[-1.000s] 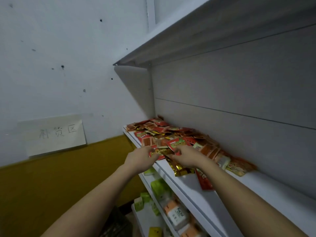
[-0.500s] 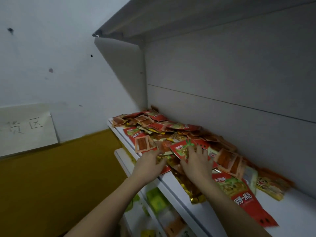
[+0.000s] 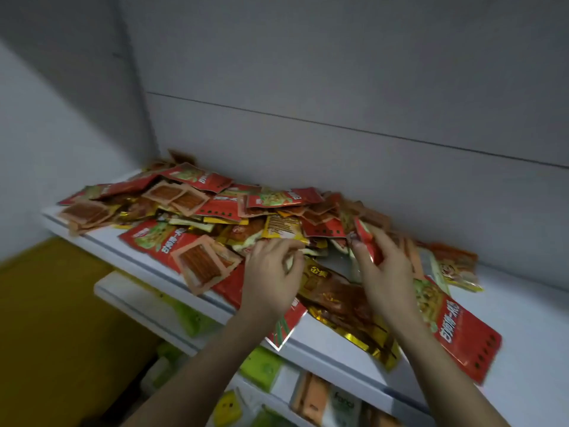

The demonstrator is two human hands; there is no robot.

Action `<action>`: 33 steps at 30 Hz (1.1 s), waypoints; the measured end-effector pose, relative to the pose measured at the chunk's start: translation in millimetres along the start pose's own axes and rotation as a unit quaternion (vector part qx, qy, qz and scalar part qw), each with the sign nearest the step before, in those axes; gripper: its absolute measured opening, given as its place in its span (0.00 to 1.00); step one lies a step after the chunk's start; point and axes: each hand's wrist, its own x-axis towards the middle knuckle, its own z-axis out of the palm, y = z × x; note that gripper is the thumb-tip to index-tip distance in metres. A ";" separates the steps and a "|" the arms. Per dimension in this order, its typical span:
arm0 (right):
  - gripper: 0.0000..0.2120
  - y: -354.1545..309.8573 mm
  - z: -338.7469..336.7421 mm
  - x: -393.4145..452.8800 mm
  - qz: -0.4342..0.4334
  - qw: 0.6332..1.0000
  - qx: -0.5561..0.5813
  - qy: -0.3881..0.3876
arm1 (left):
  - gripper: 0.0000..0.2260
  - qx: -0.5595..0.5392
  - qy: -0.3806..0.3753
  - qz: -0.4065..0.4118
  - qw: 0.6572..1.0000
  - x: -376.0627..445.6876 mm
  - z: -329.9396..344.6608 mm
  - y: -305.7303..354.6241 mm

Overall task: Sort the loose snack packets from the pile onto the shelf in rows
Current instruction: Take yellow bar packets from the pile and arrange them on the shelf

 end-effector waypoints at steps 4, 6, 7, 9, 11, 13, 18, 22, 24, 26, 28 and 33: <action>0.08 -16.9 -15.1 -3.9 0.233 0.926 0.297 0.002 | 0.08 -0.256 -0.108 -0.117 0.954 11.5 5.0 32.8; 0.09 -19.0 -19.5 -7.1 0.308 0.868 0.388 -0.020 | 0.12 -0.308 -0.142 -0.151 0.928 13.0 11.9 46.9; 0.09 -17.8 -21.0 -8.4 0.328 0.852 0.408 -0.020 | 0.14 -0.328 -0.153 -0.169 0.917 14.0 14.6 52.1; 0.10 -13.1 -25.5 -10.8 0.344 0.839 0.420 -0.021 | 0.17 -0.390 -0.180 -0.226 0.874 17.6 17.8 60.7; 0.12 -8.0 -32.0 -11.4 0.340 0.843 0.415 -0.032 | 0.22 -0.430 -0.212 -0.267 0.836 19.9 21.4 66.2; 0.10 -2.5 -39.9 -12.9 0.309 0.878 0.365 -0.020 | 0.27 -0.396 -0.231 -0.240 0.856 19.0 27.2 71.2; 0.13 13.2 -43.9 -25.0 0.065 0.996 0.021 0.052 | 0.23 -0.384 -0.269 -0.139 0.872 -1.3 45.8 94.8; 0.25 6.8 -41.0 -30.6 0.002 0.989 0.039 -0.140 | 0.14 -0.414 -0.214 -0.161 0.870 -6.2 47.5 101.1; 0.20 12.8 -51.7 -28.4 0.025 0.976 0.083 -0.201 | 0.13 -0.406 -0.172 -0.204 0.874 -0.8 43.8 93.5; 0.17 27.6 -67.2 -23.9 0.069 0.983 0.061 -0.161 | 0.10 -0.390 -0.158 -0.233 0.877 3.1 39.6 88.2; 0.15 47.1 -85.9 -19.8 0.108 0.991 -0.019 -0.080 | 0.10 -0.382 -0.147 -0.245 0.879 5.8 37.9 84.5; 0.25 96.8 -122.1 -23.3 0.254 0.939 -0.210 -0.098 | 0.08 -0.410 -0.122 -0.284 0.858 8.6 40.7 77.5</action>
